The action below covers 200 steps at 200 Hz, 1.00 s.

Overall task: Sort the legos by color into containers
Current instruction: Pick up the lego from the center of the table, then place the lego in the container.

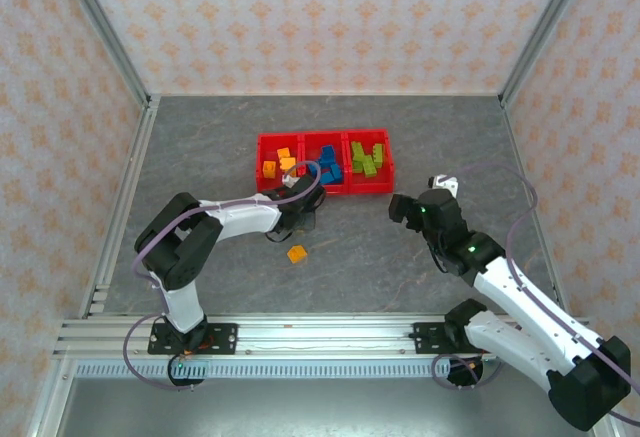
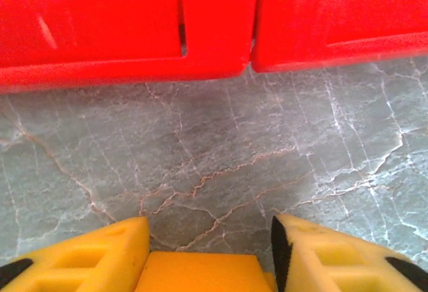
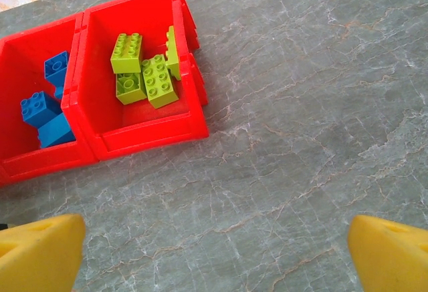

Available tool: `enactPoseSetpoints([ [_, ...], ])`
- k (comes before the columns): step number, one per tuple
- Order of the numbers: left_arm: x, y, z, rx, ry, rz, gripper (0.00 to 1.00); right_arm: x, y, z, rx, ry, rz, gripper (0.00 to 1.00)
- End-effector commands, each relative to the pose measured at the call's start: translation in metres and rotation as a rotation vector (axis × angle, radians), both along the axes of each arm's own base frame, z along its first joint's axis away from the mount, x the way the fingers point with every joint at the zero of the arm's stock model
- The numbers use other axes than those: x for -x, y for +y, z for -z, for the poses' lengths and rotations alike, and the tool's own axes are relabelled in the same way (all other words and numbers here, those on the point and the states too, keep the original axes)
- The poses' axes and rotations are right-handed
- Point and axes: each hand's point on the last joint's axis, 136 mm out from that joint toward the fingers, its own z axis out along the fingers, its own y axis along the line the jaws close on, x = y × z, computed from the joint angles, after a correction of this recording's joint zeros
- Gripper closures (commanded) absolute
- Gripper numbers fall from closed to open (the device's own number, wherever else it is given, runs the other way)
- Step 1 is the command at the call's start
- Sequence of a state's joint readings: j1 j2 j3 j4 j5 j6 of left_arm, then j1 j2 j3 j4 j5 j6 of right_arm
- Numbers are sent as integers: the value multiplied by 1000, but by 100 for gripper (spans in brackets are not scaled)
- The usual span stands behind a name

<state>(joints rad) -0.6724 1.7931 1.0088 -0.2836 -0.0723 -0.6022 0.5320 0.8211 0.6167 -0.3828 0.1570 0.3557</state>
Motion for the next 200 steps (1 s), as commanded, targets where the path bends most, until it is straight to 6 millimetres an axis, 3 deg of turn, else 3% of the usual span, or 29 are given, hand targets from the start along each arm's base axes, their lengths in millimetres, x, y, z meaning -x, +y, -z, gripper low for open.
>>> enactPoseSetpoints([
  [1,3,5,-12,0,-13,-14,56,2,-1,2,15,9,2,0],
  [29,-1,11,-45,5,-79,-36,59,2,-2,2,16,10,3,0],
  [52,-12,16,-96,16,-190,-53,60,2,-2,3,19,12,3,0],
  [76,-32,28,-145,18,-294,-69,60,1,-1,2,15,9,3,0],
  [102,-60,49,-171,20,-337,-110,61,2,-1,2,14,10,1,0],
  [130,-87,64,-169,14,-324,-140,61,2,-1,2,14,10,0,0],
  [167,-109,67,-132,-35,-237,-128,61,2,-1,2,14,10,1,0],
  [200,-112,63,-99,-60,-167,-113,61,1,0,4,13,11,-1,0],
])
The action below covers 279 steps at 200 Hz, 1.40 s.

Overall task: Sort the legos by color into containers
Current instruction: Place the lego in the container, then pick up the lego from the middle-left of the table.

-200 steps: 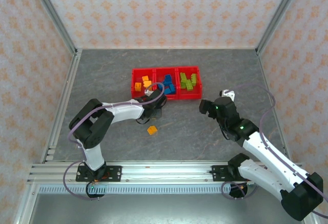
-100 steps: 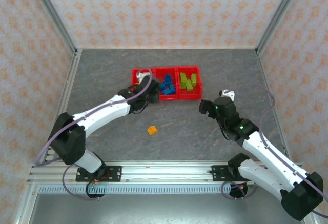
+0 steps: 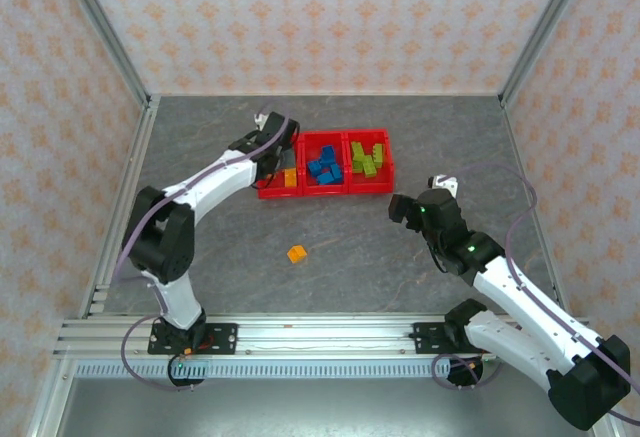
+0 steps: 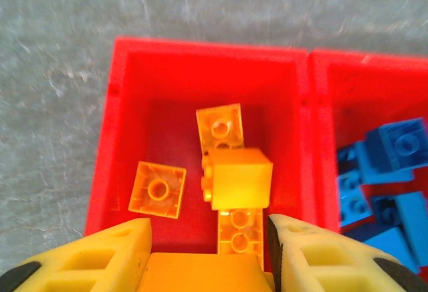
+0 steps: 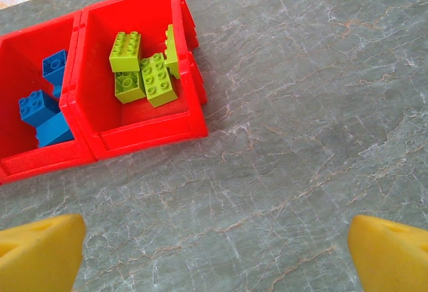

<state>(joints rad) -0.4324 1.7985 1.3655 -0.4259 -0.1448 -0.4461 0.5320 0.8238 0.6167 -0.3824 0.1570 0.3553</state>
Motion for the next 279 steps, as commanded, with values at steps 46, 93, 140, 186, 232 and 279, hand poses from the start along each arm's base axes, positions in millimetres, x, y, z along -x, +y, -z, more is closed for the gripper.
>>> enactPoseSetpoints([
  [46,-7,6,26,-60,34,6,60,0,0,6,20,20,-2,0],
  [93,-6,7,32,-50,38,-3,48,0,1,8,24,29,-4,0],
  [140,1,11,10,-19,-13,-17,26,-1,2,9,25,32,-8,0],
  [186,27,2,-43,70,-103,37,1,-1,2,11,26,36,-9,0],
  [232,94,-7,-25,89,-35,58,1,0,3,11,24,40,-14,0],
  [279,169,-34,25,218,65,68,1,0,6,15,23,54,-29,0],
])
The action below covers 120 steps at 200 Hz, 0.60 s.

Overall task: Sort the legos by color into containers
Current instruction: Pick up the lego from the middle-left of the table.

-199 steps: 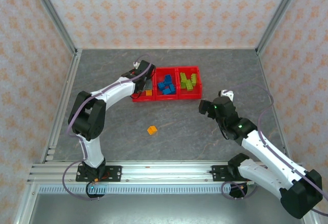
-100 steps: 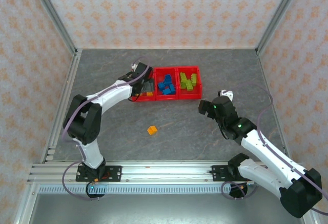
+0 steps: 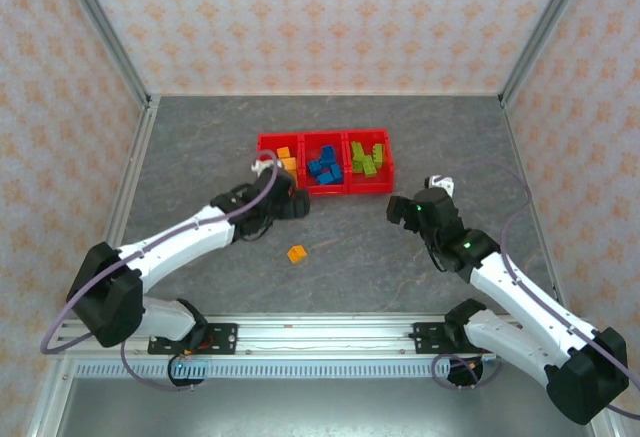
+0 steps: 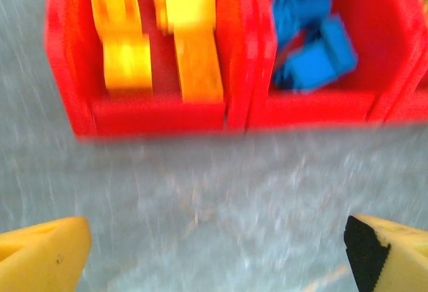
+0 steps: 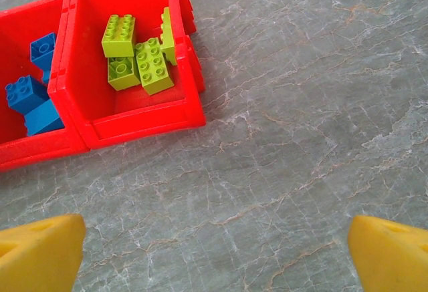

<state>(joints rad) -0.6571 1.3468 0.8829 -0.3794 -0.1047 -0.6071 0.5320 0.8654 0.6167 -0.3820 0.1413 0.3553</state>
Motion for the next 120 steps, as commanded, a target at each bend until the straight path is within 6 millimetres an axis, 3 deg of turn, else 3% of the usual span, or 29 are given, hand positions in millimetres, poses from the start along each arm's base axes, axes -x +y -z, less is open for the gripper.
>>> enactPoseSetpoints([
  [1,31,-4,19,77,66,-51,1,1,3,3,10,13,-18,0],
  [35,58,-21,40,67,107,77,1,1,4,3,7,17,-25,0],
  [72,74,-36,49,-59,156,295,1,2,3,1,2,8,-22,0],
  [120,71,-34,63,-285,214,417,1,2,3,2,5,10,-20,0],
])
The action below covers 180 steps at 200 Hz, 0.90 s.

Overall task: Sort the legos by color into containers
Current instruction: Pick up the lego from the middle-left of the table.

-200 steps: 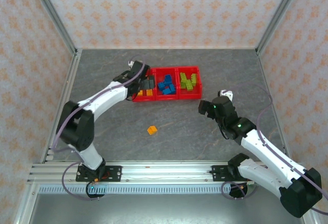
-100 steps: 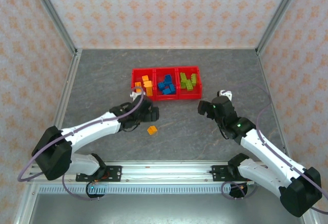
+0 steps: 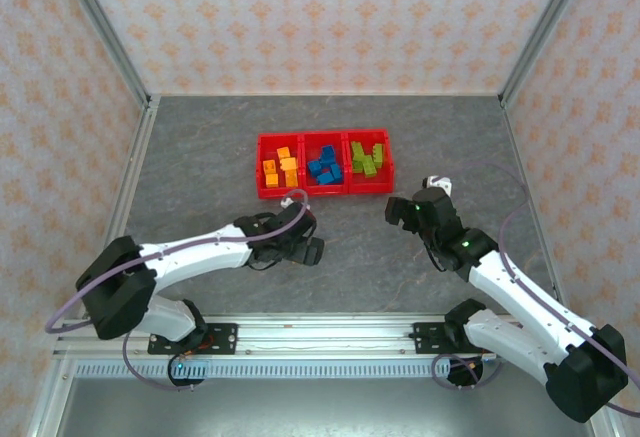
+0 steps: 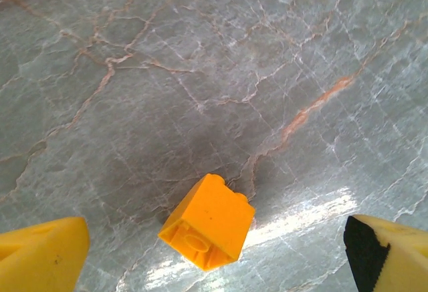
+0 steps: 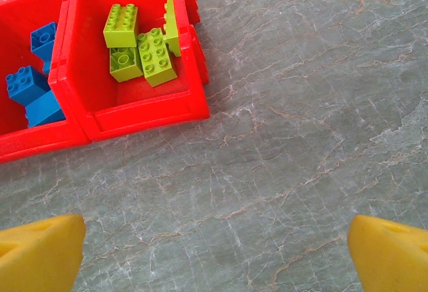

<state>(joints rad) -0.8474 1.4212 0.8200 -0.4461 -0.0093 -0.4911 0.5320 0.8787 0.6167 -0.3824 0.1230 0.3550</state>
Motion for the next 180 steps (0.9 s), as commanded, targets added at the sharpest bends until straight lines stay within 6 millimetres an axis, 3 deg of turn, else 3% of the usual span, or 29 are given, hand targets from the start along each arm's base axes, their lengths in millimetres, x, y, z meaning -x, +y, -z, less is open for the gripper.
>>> enactPoseSetpoints([
  [1,0,8,5,-140,12,95,1,1,0,-3,8,-8,-7,0],
  [46,-3,5,32,-251,83,173,6,1,0,-2,8,-7,-6,0],
  [91,-1,5,58,-328,149,222,21,1,-1,-3,12,-8,-3,0],
  [111,1,8,67,-348,175,228,33,2,-2,-3,14,-7,-1,0],
  [128,4,10,72,-357,191,223,45,2,-2,-3,17,-5,0,0],
  [180,11,24,69,-391,209,175,54,1,-3,-3,18,-6,2,0],
])
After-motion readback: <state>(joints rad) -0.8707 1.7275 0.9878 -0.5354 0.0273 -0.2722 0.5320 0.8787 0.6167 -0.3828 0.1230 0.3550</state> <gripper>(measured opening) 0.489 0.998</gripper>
